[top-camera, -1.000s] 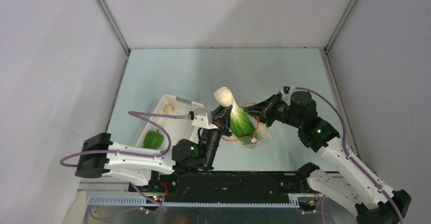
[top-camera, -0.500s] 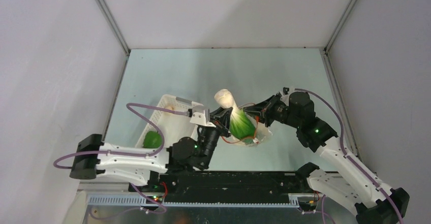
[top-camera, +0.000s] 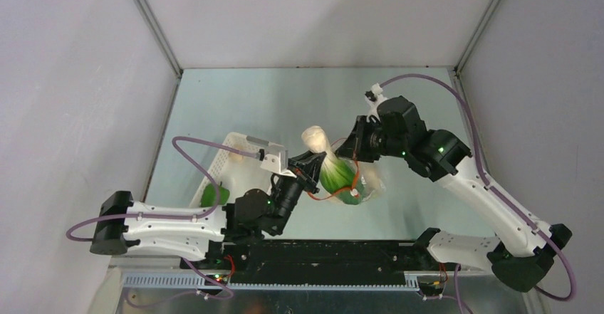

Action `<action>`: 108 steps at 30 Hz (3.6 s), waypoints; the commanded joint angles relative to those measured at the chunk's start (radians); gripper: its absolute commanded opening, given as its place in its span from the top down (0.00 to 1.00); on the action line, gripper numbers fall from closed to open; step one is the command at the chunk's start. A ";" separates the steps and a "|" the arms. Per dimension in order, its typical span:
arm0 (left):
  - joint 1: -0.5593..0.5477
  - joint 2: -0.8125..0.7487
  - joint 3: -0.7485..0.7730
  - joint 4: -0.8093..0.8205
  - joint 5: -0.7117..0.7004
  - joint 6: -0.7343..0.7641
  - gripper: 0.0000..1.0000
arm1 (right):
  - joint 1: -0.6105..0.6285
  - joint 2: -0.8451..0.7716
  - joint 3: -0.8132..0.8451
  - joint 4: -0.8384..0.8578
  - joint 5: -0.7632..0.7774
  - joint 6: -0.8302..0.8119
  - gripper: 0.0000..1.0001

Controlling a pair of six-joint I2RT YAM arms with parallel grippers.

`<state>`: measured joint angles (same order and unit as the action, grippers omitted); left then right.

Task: Place the food in the zip-top bag and seal the zipper
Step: Place the fake vegetable in the zipper food storage bag.

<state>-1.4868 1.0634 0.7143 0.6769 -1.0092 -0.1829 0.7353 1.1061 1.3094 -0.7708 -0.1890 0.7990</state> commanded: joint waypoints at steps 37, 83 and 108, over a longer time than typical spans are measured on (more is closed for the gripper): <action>0.202 0.043 0.069 -0.269 0.270 -0.142 1.00 | -0.087 -0.091 -0.307 0.079 0.023 -0.395 0.63; 0.204 0.178 0.175 -0.987 0.655 -0.178 1.00 | -0.048 -0.269 -0.311 0.266 0.296 0.183 1.00; 0.214 -0.046 0.337 -1.227 0.542 -0.324 0.27 | -0.028 -0.237 -0.314 0.284 0.200 0.139 1.00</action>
<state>-1.2762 1.0889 1.0538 -0.4686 -0.4240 -0.4583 0.7074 0.8787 0.9623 -0.5632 -0.0090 0.9451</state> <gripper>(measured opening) 0.692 0.010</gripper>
